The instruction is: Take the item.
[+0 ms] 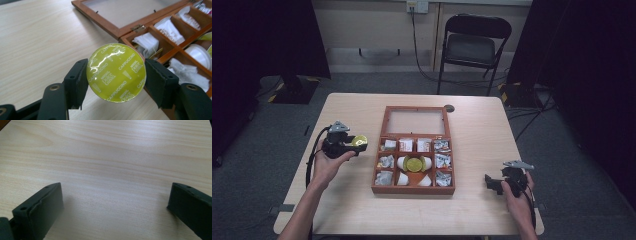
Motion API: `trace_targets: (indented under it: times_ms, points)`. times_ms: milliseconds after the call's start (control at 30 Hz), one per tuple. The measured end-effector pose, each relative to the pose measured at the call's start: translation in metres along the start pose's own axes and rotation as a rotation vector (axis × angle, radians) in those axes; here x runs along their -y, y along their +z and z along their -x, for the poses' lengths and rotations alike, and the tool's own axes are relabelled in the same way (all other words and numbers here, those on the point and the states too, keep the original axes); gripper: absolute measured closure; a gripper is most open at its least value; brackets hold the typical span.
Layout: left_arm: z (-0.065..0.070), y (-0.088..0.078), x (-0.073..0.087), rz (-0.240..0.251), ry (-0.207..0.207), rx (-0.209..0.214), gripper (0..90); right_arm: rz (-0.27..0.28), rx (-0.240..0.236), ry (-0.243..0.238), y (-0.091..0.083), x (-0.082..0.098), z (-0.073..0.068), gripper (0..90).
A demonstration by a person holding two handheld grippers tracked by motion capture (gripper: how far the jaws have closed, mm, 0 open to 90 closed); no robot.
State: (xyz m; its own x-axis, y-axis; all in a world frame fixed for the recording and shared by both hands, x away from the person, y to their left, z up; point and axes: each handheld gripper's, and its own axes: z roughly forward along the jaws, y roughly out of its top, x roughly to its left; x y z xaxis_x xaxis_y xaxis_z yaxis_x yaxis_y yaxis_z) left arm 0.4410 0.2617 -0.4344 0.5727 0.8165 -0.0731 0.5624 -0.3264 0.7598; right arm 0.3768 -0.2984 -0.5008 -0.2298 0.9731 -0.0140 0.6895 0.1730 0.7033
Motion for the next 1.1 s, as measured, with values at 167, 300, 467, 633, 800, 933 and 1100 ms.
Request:
trace_targets:
  times_ms: [167,300,467,633,800,933,1100]
  points:
    - [0.0,0.007,0.004,-0.025,-0.004,0.003,38.2,0.0,0.0,0.0,0.0,0.0,0.0,0.0]
    - [-0.002,0.013,0.008,-0.058,-0.005,0.001,38.2,0.0,0.0,0.0,0.0,0.0,0.0,0.0]
    - [0.0,0.02,0.012,-0.089,0.002,0.009,38.2,0.0,0.0,0.0,0.0,0.0,0.0,0.0]
    - [0.002,0.03,0.014,-0.124,0.017,0.009,38.2,0.0,0.0,0.0,0.0,0.0,0.0,0.0]
    - [0.004,0.035,0.016,-0.145,0.027,0.011,38.2,0.0,0.0,0.0,0.0,0.0,0.0,0.0]
    - [0.004,0.037,0.017,-0.146,0.027,0.015,38.1,0.0,0.0,0.0,0.0,0.0,0.0,0.0]
    - [0.004,0.037,0.018,-0.141,0.031,0.019,38.1,0.0,0.0,0.0,0.0,0.0,0.0,0.0]
